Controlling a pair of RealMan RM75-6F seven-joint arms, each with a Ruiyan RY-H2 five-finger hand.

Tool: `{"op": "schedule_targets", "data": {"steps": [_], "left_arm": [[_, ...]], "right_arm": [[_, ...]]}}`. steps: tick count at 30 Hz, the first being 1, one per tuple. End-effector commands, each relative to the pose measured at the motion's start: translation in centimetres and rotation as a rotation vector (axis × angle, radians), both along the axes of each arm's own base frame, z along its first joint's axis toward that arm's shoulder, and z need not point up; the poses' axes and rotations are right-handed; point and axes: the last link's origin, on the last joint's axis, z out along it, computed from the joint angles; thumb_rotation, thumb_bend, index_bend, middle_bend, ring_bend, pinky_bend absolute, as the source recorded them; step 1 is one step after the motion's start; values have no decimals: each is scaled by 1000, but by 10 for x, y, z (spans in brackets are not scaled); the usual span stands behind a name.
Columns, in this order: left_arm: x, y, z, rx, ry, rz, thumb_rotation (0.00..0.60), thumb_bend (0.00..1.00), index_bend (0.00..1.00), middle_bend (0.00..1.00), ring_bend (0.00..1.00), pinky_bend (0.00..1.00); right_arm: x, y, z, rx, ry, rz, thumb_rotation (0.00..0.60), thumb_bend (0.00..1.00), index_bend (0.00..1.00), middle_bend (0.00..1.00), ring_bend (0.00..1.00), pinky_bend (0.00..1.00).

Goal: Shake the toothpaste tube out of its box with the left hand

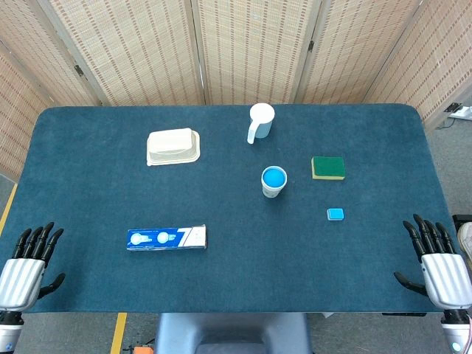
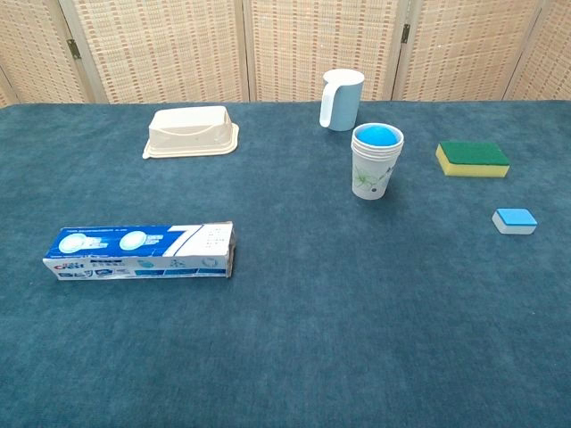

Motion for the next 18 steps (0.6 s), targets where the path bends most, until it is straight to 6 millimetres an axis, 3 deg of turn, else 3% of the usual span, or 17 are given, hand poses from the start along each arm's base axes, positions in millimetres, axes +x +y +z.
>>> {"op": "schedule_targets", "data": {"steps": [1,7,10,14,18], "left_arm": [[0,0,-1,-8,0,6,600,251,25,5,0,0],[6,-4,-10,-101,-59,-11,600,251,28,11,0,1],[10,1,-19,-184,-92,-13,600,251,60,63,28,36],[26,17,-30,-346,-183,-7,600,252,127,202,129,147],[40,40,-36,-414,-220,5,600,252,137,253,173,220]], "right_arm": [[0,0,0,-1,0,0,600,184,0,0,0,0],[0,1,2,-11,-6,6,600,184,0,0,0,0],[0,0,2,-7,-9,4,600,184,0,0,0,0],[2,-2,-1,30,-6,17,600,184,0,0,0,0],[3,-2,-1,38,-13,33,600,184,0,0,0,0]]}}
